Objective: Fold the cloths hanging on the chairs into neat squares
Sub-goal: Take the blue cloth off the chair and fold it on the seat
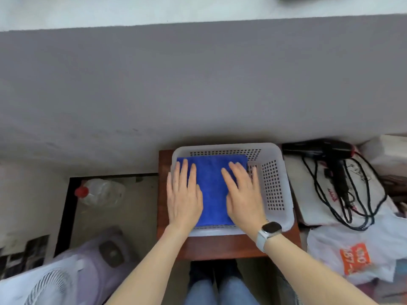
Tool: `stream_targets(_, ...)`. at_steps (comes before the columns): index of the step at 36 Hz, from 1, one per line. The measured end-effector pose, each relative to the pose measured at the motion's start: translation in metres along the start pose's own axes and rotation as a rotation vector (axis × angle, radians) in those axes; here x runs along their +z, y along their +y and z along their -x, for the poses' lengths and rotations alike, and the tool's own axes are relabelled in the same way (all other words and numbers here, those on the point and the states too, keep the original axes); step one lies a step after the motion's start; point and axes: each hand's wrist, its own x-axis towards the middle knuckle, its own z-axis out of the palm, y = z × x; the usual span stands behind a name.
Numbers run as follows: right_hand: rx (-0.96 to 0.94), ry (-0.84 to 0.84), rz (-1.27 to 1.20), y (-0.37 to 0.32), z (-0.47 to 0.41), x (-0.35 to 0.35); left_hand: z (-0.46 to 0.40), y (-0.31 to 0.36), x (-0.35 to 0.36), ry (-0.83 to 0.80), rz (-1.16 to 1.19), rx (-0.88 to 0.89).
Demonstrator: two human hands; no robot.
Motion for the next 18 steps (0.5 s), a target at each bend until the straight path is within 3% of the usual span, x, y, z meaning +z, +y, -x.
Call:
stream_targets(5, -0.029, -0.281, 0.132, 0.017, -0.014, 0.027, -0.014, -0.003, 0.021, -0.136, -0.116, -0.019)
stream_targets(18, -0.082, -0.361, 0.084, 0.042, -0.015, 0.053, -0.015, 0.003, 0.044, -0.208, -0.160, -0.088)
